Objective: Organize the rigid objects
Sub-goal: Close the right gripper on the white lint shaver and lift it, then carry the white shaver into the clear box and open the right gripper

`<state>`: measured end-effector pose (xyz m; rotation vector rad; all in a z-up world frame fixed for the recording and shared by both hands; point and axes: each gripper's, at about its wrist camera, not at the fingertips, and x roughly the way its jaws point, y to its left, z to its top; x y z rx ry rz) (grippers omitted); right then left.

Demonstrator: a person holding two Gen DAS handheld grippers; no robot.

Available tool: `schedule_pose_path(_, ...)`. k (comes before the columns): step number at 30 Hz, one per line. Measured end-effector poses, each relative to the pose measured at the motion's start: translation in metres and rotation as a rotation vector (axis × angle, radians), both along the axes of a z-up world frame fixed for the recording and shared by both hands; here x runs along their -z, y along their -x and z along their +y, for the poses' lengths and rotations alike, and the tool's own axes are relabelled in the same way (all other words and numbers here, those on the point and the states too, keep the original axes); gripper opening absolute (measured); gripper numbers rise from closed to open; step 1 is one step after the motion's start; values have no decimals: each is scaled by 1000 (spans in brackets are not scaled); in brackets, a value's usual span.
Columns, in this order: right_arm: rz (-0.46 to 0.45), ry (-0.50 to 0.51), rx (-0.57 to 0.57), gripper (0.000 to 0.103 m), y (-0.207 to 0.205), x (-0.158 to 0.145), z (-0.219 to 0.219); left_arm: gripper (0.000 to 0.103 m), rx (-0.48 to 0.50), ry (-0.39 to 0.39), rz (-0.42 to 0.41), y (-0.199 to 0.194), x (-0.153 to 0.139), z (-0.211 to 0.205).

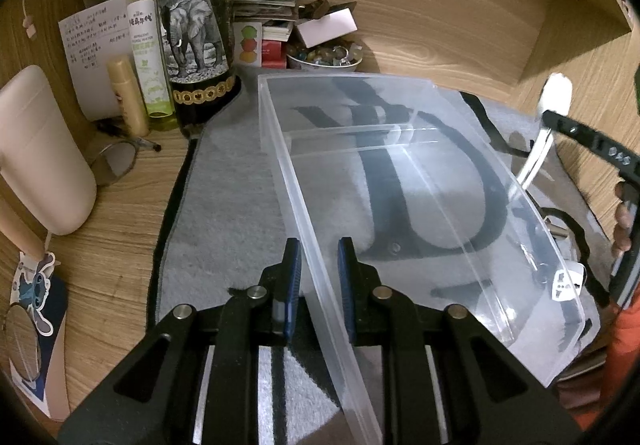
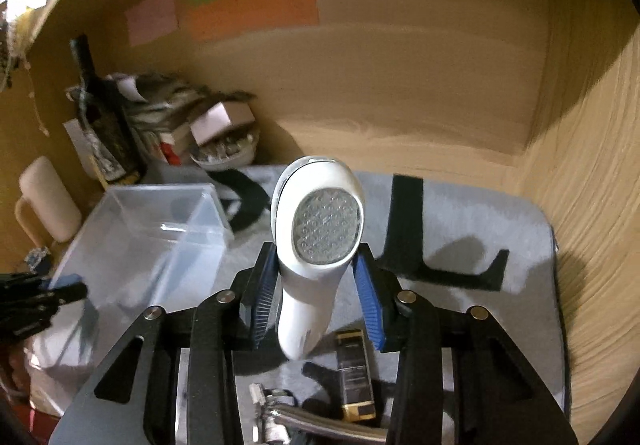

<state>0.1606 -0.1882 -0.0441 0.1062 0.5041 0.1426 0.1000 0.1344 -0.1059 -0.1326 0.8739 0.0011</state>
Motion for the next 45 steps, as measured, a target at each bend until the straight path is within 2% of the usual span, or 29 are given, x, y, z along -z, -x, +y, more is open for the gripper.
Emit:
schedule_pose_path(14, -190, -16, -80, 35, 44, -56, 34, 18, -1, -1, -8, 0, 1, 0)
schedule_pose_path(22, -239, 3, -178, 35, 59, -68, 69, 18, 0, -4, -11, 0, 0, 0)
schedule_pose_path(27, -208, 16, -226, 35, 53, -60, 90, 18, -1, -1, -17, 1, 0, 0)
schedule_pose_path(45, 40, 76, -296, 35, 2, -10, 130, 19, 16, -11, -38, 3, 1, -1)
